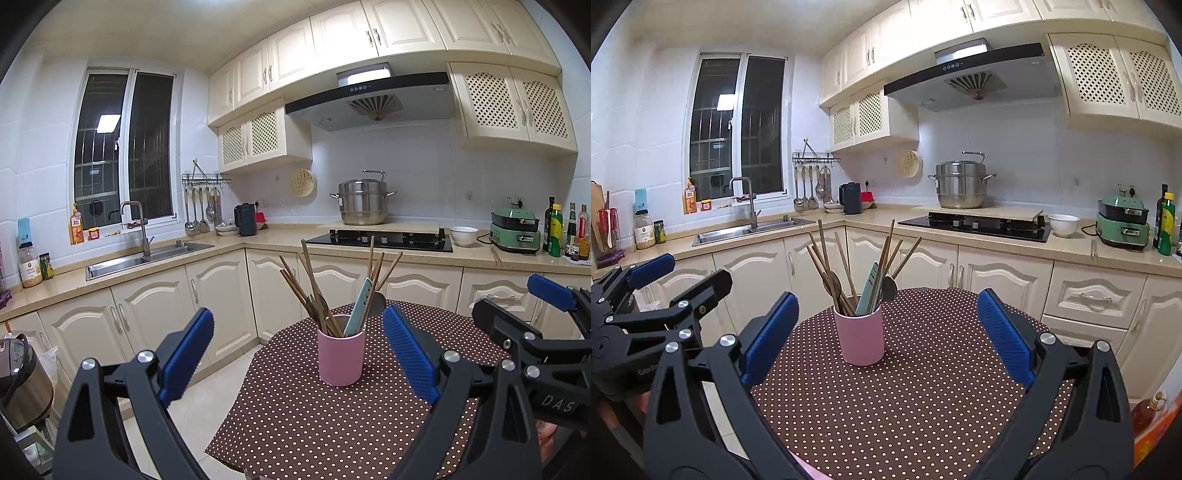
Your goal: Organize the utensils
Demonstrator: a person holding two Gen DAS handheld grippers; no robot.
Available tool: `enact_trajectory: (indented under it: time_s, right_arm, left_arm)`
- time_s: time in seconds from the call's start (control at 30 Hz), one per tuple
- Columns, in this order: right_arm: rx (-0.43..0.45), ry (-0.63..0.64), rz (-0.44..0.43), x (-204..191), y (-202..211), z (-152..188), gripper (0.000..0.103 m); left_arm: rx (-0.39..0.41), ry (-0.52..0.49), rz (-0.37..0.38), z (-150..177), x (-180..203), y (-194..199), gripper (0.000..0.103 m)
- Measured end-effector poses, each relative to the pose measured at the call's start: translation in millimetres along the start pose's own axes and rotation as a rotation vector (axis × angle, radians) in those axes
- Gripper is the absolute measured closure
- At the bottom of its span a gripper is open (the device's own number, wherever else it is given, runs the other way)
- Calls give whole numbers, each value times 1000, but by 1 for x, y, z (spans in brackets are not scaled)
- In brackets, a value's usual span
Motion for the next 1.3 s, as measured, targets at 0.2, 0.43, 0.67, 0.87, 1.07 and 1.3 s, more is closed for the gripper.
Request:
enact_trajectory:
  time_s: [0.2,0.43,0.67,0.87,1.07,1.3]
  right_arm:
    - [-35,-10,0,7,-18,7,8]
    - [-148,-17,-12,23,-59,34,8]
    - [-466,11,74,77,-148,105,8]
    - [-767,3,175,134,-212,177,8]
    - [-744,1,161,143,-229,178,6]
    - [-742,1,146,144,-237,177,6]
  left_arm:
    - [-42,-4,0,9,6,-22,12]
    - [-181,-28,3,42,15,-68,12]
    - [-298,-72,-66,72,9,-105,12]
    - [-338,-66,-114,80,-9,-118,12]
    - [-354,-58,-144,82,-22,-121,12]
    - [-336,-59,-151,78,-28,-109,12]
Point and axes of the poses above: each gripper's, at about its wrist camera, not at the fingertips, and y roughly against the way its jaws point, x to its right, z to its underside, the point moved 9 cm from there along -y, roughly the way its jaws point, and after that the axes turned 1 degree about -y, right-handed, at the moved point
